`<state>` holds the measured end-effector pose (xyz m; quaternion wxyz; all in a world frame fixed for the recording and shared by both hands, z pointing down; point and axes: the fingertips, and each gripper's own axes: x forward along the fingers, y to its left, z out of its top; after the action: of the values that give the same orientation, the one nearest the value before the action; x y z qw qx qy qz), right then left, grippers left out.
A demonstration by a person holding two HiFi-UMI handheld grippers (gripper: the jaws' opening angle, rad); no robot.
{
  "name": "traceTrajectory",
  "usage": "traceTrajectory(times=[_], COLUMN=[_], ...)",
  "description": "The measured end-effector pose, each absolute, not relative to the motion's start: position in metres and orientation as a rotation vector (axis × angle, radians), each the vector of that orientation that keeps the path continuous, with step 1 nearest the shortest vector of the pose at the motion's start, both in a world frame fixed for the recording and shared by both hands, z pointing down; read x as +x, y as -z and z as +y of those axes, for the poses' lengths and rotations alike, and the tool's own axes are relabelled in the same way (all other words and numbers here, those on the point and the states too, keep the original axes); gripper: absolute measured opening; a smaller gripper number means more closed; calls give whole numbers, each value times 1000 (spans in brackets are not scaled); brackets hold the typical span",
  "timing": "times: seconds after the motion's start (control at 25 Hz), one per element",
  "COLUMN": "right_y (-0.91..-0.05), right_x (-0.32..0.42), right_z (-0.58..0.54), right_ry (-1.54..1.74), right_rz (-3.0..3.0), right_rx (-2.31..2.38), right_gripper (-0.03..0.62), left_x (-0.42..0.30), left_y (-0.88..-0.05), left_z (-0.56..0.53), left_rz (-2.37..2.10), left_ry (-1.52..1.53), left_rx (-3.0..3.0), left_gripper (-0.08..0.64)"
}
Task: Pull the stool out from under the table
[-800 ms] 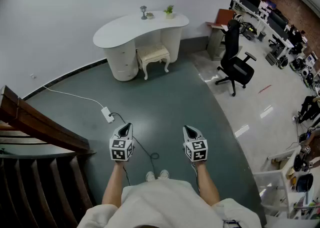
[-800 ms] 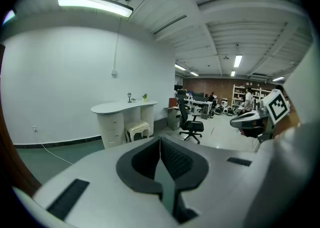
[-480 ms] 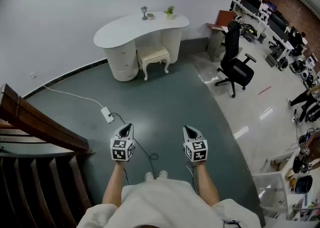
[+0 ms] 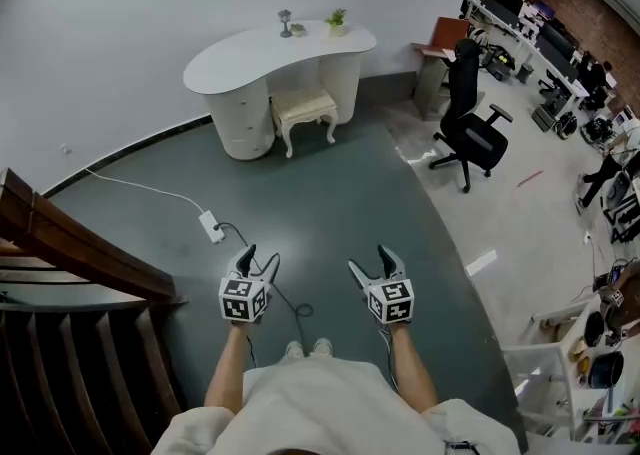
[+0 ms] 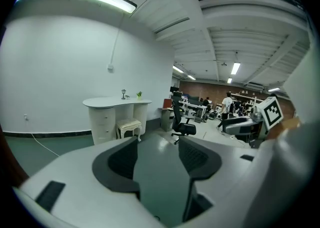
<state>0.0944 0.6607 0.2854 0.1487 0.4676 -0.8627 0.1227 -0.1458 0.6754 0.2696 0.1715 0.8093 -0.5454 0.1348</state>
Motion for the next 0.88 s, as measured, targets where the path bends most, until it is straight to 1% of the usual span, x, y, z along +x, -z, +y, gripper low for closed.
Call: traceTrajectory(times=[0.04, 0.24, 0.48, 0.88], right_y=[-287, -297, -307, -319], right_x=[97, 105, 105, 95], right_z=[661, 647, 616, 488], right_ry=[-346, -333, -343, -327], right_rz=[-2473, -2434, -2418, -2372], right_rx=[1339, 1338, 1338, 1371], right_gripper=[331, 298, 276, 261], left_x=[-144, -137, -137, -148], left_y=[-272, -280, -294, -313], left_z=[676, 666, 640, 505], left_rz=[-1548, -1542, -1538, -1501], left_ry=[-379, -402, -442, -419], left_rx=[2288, 2276, 2262, 2274], left_gripper=[238, 238, 238, 238])
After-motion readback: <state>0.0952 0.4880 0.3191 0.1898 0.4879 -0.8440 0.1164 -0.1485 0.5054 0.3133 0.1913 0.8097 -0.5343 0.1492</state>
